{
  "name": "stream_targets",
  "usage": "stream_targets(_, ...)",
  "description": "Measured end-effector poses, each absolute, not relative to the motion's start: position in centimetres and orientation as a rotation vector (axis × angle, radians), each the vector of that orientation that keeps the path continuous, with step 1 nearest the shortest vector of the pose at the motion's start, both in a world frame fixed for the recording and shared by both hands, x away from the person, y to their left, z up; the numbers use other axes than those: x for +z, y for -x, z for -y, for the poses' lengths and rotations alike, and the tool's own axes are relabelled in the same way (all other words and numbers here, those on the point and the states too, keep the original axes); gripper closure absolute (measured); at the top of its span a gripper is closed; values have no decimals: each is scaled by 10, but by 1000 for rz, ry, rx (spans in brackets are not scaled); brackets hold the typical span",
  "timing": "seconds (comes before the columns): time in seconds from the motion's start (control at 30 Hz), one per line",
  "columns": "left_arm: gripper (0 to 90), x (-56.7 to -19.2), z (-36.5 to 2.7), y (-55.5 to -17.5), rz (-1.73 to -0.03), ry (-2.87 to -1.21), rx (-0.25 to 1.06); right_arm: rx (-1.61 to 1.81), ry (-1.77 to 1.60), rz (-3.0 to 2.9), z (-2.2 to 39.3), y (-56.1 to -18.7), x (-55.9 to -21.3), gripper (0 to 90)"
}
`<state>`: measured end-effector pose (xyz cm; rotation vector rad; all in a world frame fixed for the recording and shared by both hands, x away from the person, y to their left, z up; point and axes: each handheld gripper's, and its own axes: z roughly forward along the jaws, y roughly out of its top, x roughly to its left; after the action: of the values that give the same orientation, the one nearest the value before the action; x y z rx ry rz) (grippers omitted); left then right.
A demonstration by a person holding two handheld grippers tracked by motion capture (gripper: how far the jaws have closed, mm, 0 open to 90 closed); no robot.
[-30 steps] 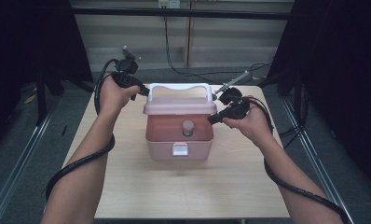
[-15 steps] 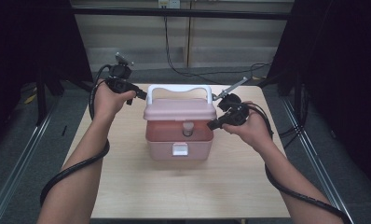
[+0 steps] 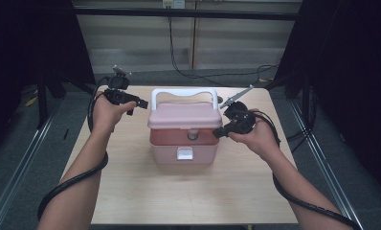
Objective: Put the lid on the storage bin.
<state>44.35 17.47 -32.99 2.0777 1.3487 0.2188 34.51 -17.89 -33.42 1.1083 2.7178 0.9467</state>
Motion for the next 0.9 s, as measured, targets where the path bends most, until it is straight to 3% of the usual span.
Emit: stream_targets(0.9,294,-370,-195,-430,-1396,-2066,189,950,-1124,-2739,189,-335,-358,874)
